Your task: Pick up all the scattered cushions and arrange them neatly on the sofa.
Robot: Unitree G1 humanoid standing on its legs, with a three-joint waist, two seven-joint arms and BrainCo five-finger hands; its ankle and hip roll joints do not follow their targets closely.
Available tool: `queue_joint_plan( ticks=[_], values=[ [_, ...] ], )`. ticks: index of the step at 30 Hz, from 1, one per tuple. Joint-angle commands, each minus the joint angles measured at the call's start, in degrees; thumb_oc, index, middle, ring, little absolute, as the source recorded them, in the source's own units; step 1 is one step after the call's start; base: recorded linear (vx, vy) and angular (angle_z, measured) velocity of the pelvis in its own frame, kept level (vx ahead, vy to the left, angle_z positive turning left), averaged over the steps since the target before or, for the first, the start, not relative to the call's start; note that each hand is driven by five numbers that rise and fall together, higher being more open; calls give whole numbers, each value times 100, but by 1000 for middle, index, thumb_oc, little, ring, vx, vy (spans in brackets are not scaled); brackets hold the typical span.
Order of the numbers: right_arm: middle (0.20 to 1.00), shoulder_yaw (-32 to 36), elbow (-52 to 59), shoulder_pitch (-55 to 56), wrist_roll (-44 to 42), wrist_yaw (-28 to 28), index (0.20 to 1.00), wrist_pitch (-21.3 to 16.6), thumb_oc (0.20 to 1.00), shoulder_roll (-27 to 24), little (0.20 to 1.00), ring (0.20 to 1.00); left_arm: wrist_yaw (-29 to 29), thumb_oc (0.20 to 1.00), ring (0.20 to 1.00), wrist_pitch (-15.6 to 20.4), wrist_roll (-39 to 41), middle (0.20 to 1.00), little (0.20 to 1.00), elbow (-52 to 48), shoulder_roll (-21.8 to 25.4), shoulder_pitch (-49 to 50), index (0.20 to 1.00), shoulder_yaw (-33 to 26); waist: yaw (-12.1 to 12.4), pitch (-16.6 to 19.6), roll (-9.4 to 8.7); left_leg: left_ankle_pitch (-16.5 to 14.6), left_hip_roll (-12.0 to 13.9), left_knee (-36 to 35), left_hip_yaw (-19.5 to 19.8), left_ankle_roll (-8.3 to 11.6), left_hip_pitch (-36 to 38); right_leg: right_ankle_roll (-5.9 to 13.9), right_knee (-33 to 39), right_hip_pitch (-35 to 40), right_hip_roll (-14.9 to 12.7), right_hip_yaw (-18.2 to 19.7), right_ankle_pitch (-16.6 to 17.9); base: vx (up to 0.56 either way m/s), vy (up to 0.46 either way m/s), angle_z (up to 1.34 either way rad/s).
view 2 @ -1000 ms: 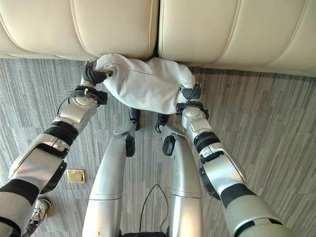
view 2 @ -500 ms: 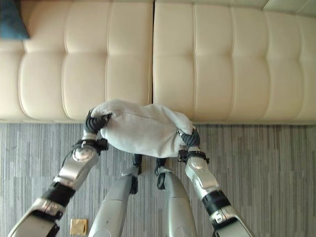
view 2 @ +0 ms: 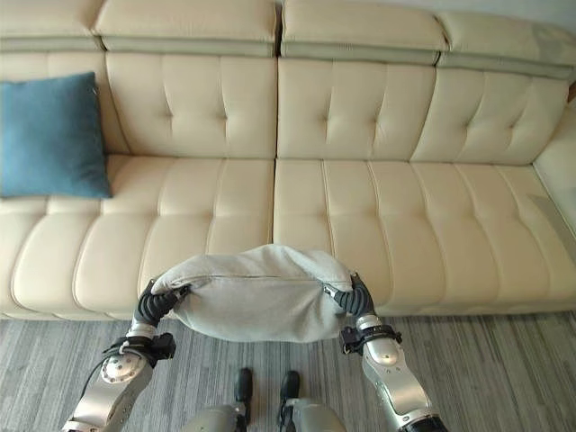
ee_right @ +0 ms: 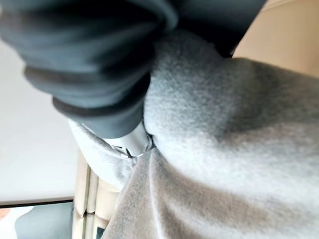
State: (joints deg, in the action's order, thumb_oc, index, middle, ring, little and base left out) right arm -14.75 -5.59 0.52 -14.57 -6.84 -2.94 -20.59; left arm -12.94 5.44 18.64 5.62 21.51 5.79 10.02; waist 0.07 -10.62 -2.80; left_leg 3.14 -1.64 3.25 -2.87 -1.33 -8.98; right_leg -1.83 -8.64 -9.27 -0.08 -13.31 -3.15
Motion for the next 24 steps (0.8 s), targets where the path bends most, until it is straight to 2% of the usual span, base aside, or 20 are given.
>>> queue_joint_plan(
  ticks=[1,4,5,7,8,11,12,15,16,17,18,19,20,21,23,24],
  values=[
    [200,229,747,-302,-39,51,200,-538,200,-13,200,200,115,200,200,311,-32,200,200,-71,27,-397,200,-149,-18,67,-187,-513,385,1006,107,468,-185,558,463,315,-207,169,25,26,-60,19],
    [200,316,805,-189,-44,30,200,-537,200,-69,200,200,158,200,200,326,-73,200,200,-101,-6,-354,200,-156,-30,76,-184,-438,477,1528,-37,398,-485,503,461,370,-239,84,-43,61,-49,18],
    [200,385,836,-149,-23,10,200,-546,200,-103,200,200,205,200,200,335,-60,200,200,-110,-29,-290,200,-172,-34,138,-183,-581,445,1422,-200,318,-614,509,522,421,-238,60,-87,121,-24,14],
    [200,412,852,-141,-16,0,200,-539,200,-101,200,200,213,200,200,326,-75,200,200,-115,-24,-261,200,-192,-3,168,-189,-680,403,1330,-302,301,-676,532,559,475,-236,85,-120,161,9,23],
    [200,447,857,-147,-47,-18,200,-532,200,-88,200,200,227,200,200,295,-111,200,200,-126,-5,-231,200,-217,43,209,-176,-523,258,1029,-408,319,-867,544,623,544,-175,133,-127,209,38,16],
    [200,489,849,-138,-120,-42,200,-527,200,-6,200,200,271,200,200,248,-172,200,200,-130,8,-134,200,-298,201,251,-134,-132,36,663,-575,389,-1159,567,744,790,33,246,-191,169,35,7],
    [200,488,851,-130,-120,-42,200,-526,200,-5,200,200,272,200,200,247,-173,200,200,-133,10,-126,200,-297,213,242,-148,-151,27,657,-590,388,-1127,573,748,817,21,261,-205,150,25,-9],
    [200,543,876,-50,-137,-58,200,-518,200,60,200,200,320,200,200,209,-227,200,200,-127,19,37,200,-351,376,313,-108,118,-32,514,-698,438,-1322,561,813,1067,212,444,-276,205,59,-40],
    [200,542,922,3,-150,1,200,-507,200,84,200,200,383,200,200,216,-222,200,200,-142,29,122,200,-376,430,362,-105,75,-6,333,-745,380,-1187,575,805,1155,228,503,-328,356,152,-68],
    [200,542,987,100,-136,82,200,-490,200,121,200,200,440,200,200,195,-236,200,200,-181,77,257,200,-427,441,426,-133,36,-2,307,-709,284,-1007,612,741,1281,166,539,-438,376,183,-57],
    [200,527,990,136,-117,126,200,-482,200,157,200,200,453,200,200,193,-232,200,200,-192,96,308,200,-435,435,429,-177,-4,-13,332,-710,270,-906,631,652,1326,96,568,-499,271,137,-74],
    [200,527,990,135,-116,126,200,-482,200,157,200,200,454,200,200,192,-232,200,200,-193,96,307,200,-435,441,436,-171,15,-2,321,-713,272,-917,626,656,1310,106,573,-482,214,162,-60],
    [200,524,985,168,-119,171,200,-486,200,227,200,200,448,200,200,196,-227,200,200,-226,136,398,200,-517,490,461,-195,-119,3,342,-744,199,-766,731,554,1388,-63,634,-519,158,152,-55],
    [200,516,976,158,-113,201,200,-463,200,255,200,200,458,200,200,177,-235,200,200,-231,142,410,200,-520,525,484,-203,-139,29,323,-754,177,-710,763,492,1335,-100,678,-477,242,268,-35],
    [200,464,976,39,-85,305,200,-469,200,296,200,200,441,200,200,186,-232,200,200,-298,233,416,200,-628,571,447,-167,-321,35,297,-769,18,-515,908,-124,1100,-282,731,-405,142,230,-57],
    [200,382,1007,-74,-180,375,200,-511,200,358,200,200,394,200,200,212,-222,200,200,-311,297,389,200,-664,540,338,-118,-441,46,324,-812,-76,-393,1046,-742,718,-416,793,-154,61,149,-72]
  ],
)
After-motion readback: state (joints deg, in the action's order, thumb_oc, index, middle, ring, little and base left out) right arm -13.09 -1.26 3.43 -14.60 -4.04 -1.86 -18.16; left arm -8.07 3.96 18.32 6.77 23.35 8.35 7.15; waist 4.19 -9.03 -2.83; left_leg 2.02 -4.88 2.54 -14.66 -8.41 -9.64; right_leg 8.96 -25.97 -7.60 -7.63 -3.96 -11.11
